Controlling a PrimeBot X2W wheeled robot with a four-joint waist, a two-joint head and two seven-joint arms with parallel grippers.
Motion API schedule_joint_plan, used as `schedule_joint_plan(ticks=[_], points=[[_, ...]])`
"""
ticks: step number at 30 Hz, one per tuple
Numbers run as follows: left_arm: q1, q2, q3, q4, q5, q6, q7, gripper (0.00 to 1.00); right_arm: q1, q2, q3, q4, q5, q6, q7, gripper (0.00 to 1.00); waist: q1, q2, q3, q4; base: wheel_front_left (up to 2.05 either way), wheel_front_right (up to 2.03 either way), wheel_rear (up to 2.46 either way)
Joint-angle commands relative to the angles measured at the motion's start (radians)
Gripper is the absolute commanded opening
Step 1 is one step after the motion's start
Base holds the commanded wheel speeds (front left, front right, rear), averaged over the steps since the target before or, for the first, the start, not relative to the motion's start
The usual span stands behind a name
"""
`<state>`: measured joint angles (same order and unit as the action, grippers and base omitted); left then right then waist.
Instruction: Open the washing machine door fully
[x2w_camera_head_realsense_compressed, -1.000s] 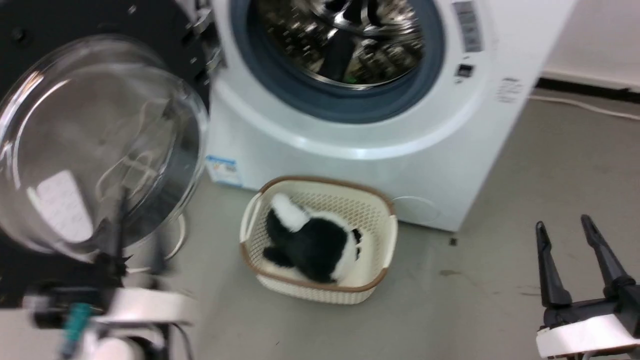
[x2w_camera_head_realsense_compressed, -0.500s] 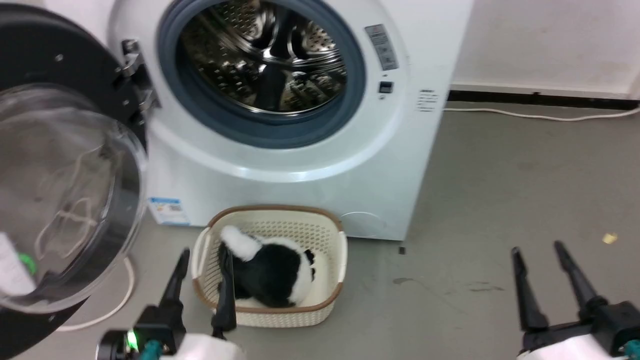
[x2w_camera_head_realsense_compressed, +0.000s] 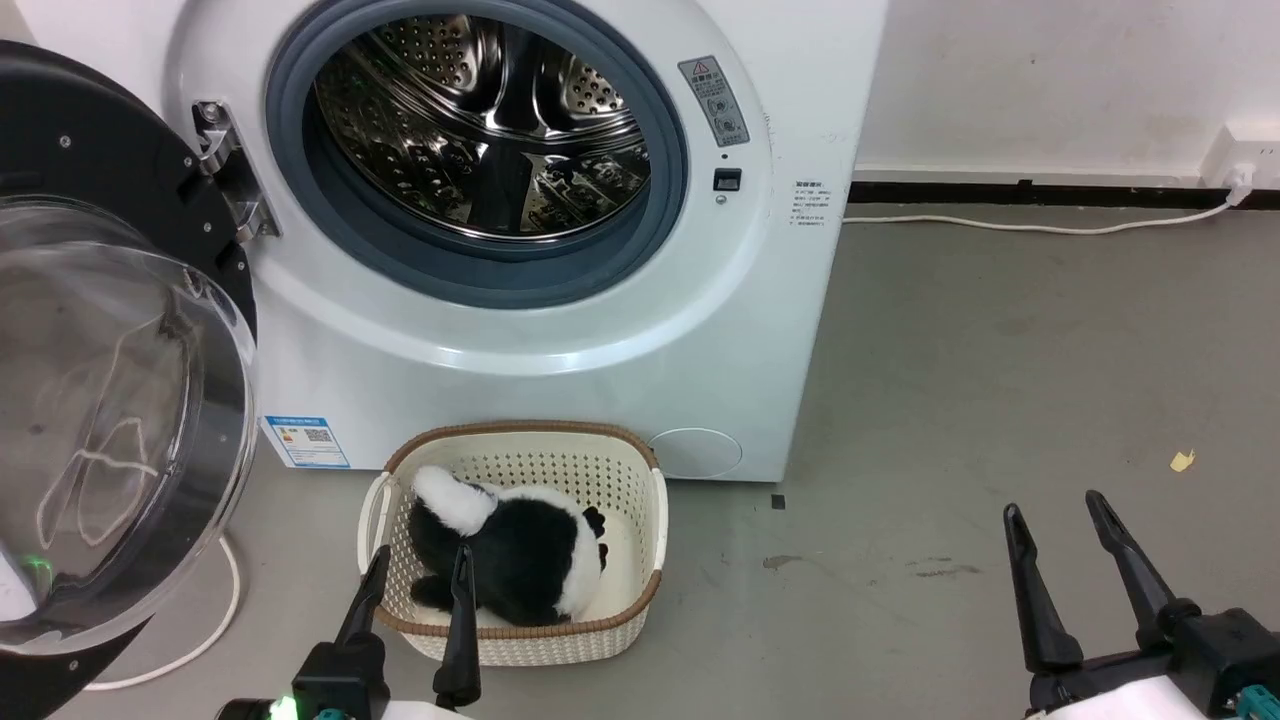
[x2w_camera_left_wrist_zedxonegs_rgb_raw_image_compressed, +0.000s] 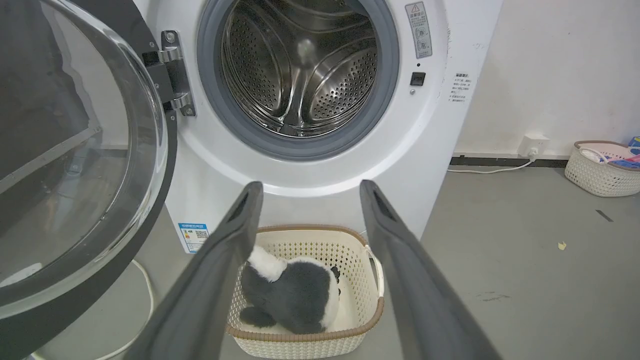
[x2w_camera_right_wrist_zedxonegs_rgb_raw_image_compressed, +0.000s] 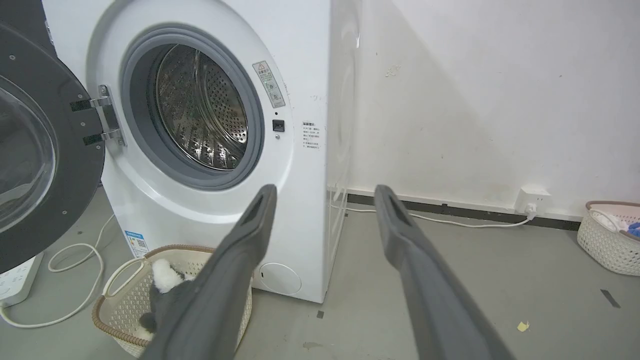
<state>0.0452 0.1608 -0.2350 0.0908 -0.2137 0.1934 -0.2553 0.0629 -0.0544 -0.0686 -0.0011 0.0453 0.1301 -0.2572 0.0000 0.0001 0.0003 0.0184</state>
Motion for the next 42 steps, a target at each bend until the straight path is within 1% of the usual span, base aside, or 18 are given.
schedule_joint_plan(ticks=[1,8,13,14,24,26,42], points=[[-0.004,-0.005,0.003,0.003,0.005,-0.002,-0.005,1.0,0.011,0.004,0.0,0.004,0.007,0.001,-0.004,1.0,0.0,-0.0001,0.001,0.003,0.0,0.0,0.0],[-0.014,-0.005,0.003,0.008,0.016,-0.008,-0.006,1.0,0.006,0.004,0.006,0.009,0.018,0.001,-0.004,1.0,0.0,-0.0001,0.006,0.011,0.0,0.0,0.0],[-0.019,-0.013,0.005,-0.017,0.026,-0.014,-0.006,1.0,0.003,0.004,0.012,0.016,0.024,0.001,-0.005,1.0,0.0,-0.0001,0.009,0.012,0.0,0.0,0.0],[-0.006,-0.015,0.002,-0.015,0.02,-0.012,-0.001,0.0,-0.001,0.0,0.012,0.015,0.02,0.0,0.0,0.0,0.0,-0.0001,0.009,0.012,0.0,0.0,0.0],[-0.008,-0.021,0.011,-0.02,0.028,-0.02,0.013,0.0,-0.004,0.0,0.015,0.015,0.016,0.0,0.013,0.0,0.0,-0.0001,0.009,0.011,0.0,0.0,0.0],[-0.01,-0.026,0.023,-0.024,0.037,-0.029,0.025,0.0,-0.007,0.0,0.018,0.014,0.013,0.0,0.025,0.0,0.0,-0.0001,0.009,0.009,0.0,0.0,0.0],[-0.015,-0.039,0.056,-0.034,0.065,-0.055,0.062,0.0,-0.016,0.001,0.026,0.012,0.004,0.0,0.062,0.0,0.0,-0.0001,0.007,0.005,0.0,0.0,0.0]])
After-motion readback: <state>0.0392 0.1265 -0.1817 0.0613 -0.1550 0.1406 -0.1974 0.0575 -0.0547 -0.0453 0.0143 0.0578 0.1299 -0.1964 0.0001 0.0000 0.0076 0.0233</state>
